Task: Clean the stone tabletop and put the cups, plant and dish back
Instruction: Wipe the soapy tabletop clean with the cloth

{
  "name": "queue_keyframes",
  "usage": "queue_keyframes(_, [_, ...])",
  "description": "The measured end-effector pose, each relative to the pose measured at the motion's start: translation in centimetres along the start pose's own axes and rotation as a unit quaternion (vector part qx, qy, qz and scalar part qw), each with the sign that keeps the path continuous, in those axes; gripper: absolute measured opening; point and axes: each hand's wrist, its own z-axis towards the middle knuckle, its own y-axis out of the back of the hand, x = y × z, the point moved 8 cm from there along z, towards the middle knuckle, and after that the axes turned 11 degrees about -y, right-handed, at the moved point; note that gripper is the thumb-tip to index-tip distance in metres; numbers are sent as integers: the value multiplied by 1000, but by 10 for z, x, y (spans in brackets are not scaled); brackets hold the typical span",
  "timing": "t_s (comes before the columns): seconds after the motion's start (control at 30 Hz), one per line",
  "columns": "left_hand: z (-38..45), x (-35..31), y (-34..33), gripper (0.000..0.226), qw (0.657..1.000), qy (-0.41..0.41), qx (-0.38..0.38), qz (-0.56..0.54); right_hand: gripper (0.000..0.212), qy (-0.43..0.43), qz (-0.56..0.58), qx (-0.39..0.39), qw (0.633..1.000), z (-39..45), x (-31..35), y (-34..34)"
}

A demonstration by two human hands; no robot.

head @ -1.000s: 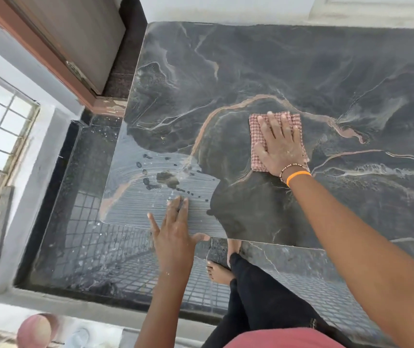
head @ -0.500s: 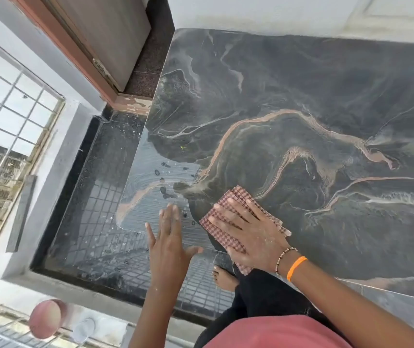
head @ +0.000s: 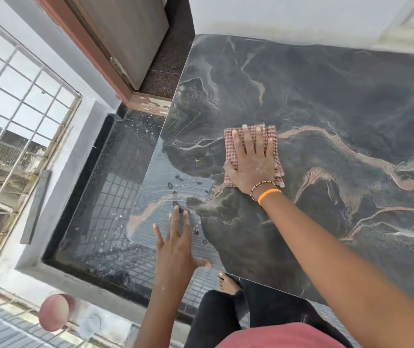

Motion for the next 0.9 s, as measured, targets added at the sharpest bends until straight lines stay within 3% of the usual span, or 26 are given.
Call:
queue_keyframes(0.2, [-1,1,1,125,1000,-12,-6,-18,78,147,-28,37,988,-23,118,-24])
queue_keyframes(0.33, [-2,15,6,109,996,-10,-40,-77,73,266,-67,29,961,-49,107,-30])
queue_keyframes(0.4, [1,29,11,104,993,4,-62,-102,72,270,-82,13,959,-48,79,-25])
queue_keyframes(0.5, [6,53,20,102,986,19,-95,-138,71,157,-76,-22,984,-25,28,-8])
queue_keyframes(0.6, [9,79,25,102,979,18,-111,-170,71,-28,-15,-49,998,-19,-10,2])
queue_keyframes(0.73, [7,113,22,99,971,23,-101,-214,72,-245,70,-61,965,-34,18,-14])
queue_keyframes(0.9, [0,127,14,109,970,-42,-68,-229,72,-197,61,-39,978,0,99,-21])
